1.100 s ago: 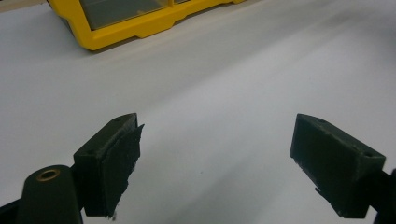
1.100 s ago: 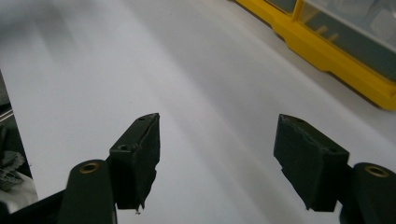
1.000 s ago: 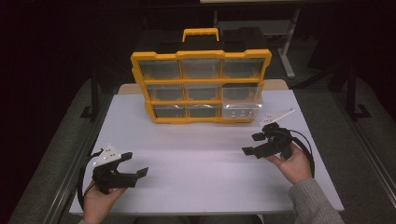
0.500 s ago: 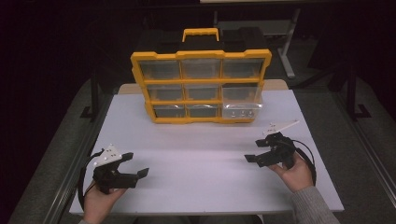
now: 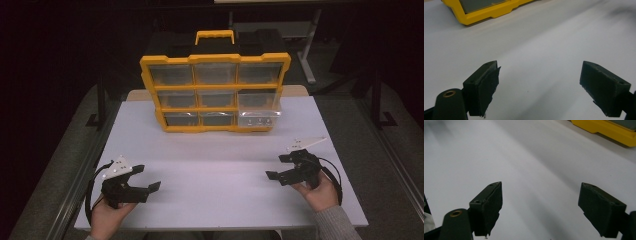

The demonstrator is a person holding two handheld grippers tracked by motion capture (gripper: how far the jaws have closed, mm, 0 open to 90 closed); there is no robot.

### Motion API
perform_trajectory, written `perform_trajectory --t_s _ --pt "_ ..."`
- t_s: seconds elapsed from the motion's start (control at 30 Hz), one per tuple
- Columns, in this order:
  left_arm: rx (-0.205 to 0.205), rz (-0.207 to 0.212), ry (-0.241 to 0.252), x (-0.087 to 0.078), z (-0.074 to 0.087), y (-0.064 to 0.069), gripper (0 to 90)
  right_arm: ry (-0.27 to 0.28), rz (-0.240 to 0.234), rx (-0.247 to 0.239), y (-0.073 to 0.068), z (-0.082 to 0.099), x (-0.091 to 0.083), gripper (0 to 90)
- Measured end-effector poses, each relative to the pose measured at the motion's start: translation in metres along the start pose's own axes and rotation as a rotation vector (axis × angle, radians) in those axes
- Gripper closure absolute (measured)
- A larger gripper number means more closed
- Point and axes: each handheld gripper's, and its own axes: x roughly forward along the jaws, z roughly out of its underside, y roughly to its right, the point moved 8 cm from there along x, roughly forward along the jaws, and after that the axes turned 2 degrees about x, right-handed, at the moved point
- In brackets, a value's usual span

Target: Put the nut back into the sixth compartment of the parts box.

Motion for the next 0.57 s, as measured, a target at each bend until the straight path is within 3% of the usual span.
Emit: perform_trajectory --t_s 0.57 --pt "0.009 0.011 -0.008 0.004 0.006 0.003 15.4 0.034 0.006 0.027 0.002 0.023 -0.001 17.3"
